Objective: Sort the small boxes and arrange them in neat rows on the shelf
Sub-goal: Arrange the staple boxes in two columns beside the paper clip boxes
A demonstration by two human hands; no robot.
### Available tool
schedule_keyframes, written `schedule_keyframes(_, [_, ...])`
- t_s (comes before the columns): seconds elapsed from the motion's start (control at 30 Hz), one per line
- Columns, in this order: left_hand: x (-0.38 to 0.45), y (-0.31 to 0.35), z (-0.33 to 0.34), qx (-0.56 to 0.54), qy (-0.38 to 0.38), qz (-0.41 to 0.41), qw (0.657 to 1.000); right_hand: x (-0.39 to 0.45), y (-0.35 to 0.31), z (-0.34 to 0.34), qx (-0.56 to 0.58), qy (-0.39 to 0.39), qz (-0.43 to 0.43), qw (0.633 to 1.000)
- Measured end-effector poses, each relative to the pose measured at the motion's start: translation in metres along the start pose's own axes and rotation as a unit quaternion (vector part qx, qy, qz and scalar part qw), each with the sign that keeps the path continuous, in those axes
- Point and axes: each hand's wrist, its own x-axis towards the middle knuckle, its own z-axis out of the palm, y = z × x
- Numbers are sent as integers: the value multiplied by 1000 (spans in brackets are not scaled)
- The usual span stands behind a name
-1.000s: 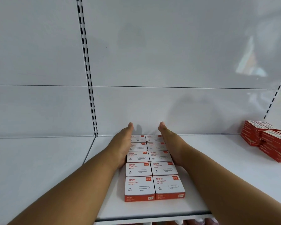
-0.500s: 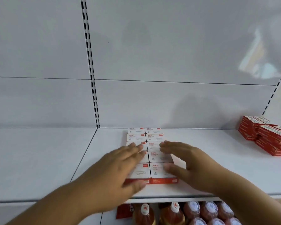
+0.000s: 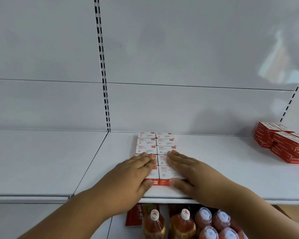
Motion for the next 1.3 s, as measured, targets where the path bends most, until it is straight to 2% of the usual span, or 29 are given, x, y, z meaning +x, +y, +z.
schedule_keyframes(0.17, [0,-5,0,-18,1,12,1000,-1,1,-2,27,24,11,999])
schedule_keyframes(0.27, [4,-7,-10,-52,0,23,998,2,-2,-7,69,61,52,994])
schedule_keyframes(0.47, [37,-10,-26,-57,21,58,996,20,3,-30,31,142,129,981])
schedule_keyframes(0.57, [56,-2,-34,-36,47,106,993,15,13,-40,11,206,172,963])
schedule_keyframes(0.77, [81,47,-38,-38,55,171,983,-29,32,-56,-13,234,218,948])
schedule_keyframes(0.9, [107,87,-35,-27,71,192,978,-66,69,-66,-27,245,230,941])
schedule_keyframes(1.03, [132,133,-21,-16,84,185,979,-99,117,-70,-28,248,227,941])
schedule_keyframes(1.3, [179,231,12,-20,86,113,990,-153,230,-83,-18,275,213,937])
